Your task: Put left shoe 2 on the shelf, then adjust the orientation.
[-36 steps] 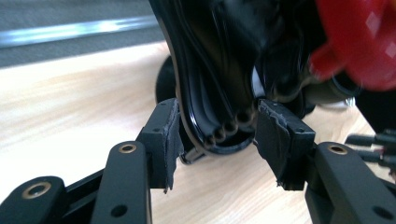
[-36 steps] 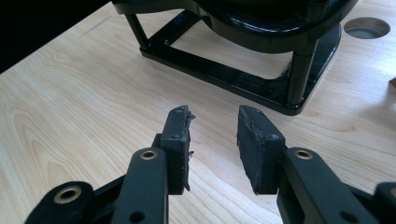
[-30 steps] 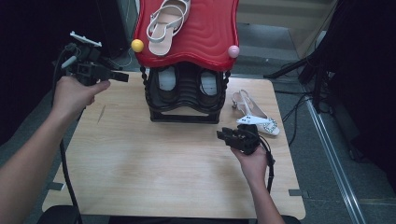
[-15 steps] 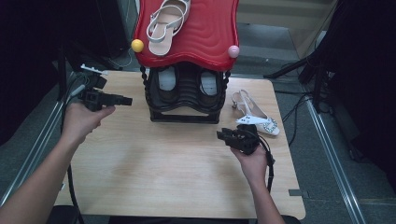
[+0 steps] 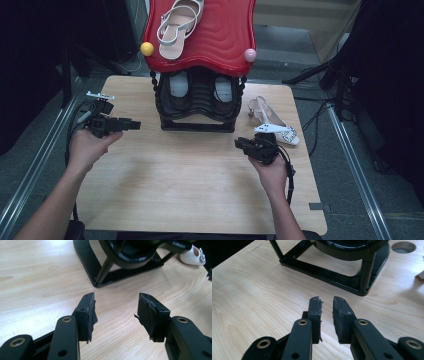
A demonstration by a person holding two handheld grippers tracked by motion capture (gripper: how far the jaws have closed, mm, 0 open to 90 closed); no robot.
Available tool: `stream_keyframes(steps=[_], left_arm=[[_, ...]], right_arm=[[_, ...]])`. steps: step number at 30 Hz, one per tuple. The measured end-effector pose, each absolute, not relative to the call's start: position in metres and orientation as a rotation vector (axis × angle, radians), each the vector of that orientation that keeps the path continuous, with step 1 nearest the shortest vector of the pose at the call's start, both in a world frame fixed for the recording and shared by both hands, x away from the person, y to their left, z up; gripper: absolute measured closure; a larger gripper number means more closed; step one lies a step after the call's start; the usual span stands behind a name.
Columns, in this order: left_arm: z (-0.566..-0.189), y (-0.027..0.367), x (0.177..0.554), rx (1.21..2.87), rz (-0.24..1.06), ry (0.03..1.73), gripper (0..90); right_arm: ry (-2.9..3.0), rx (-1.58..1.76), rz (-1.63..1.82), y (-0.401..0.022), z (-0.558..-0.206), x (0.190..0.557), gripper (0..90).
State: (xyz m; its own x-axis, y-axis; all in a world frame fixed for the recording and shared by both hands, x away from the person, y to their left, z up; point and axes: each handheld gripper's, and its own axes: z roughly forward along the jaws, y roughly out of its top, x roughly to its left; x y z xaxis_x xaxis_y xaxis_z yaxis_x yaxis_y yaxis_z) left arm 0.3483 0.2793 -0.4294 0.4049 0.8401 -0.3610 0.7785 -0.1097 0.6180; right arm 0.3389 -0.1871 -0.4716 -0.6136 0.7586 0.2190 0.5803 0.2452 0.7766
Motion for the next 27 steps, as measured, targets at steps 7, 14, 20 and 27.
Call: stream_keyframes(steps=[7, 14, 20, 27], left_arm=[[-0.447, 0.272, 0.342, 1.931, 0.075, 1.357, 48.4], [-0.455, 0.268, 0.338, 1.934, 0.059, 1.334, 47.3], [-0.456, 0.265, 0.337, 1.942, 0.036, 1.311, 46.6], [-0.462, 0.261, 0.341, 1.964, 0.044, 1.308, 46.6]], right_arm=[[2.284, 1.31, 1.284, -0.197, -0.473, 0.341, 84.4], [2.238, 1.314, 1.223, -0.205, -0.474, 0.343, 90.0], [2.214, 1.367, 1.198, -0.216, -0.479, 0.35, 90.0], [2.194, 1.432, 1.164, -0.234, -0.489, 0.358, 90.0]])
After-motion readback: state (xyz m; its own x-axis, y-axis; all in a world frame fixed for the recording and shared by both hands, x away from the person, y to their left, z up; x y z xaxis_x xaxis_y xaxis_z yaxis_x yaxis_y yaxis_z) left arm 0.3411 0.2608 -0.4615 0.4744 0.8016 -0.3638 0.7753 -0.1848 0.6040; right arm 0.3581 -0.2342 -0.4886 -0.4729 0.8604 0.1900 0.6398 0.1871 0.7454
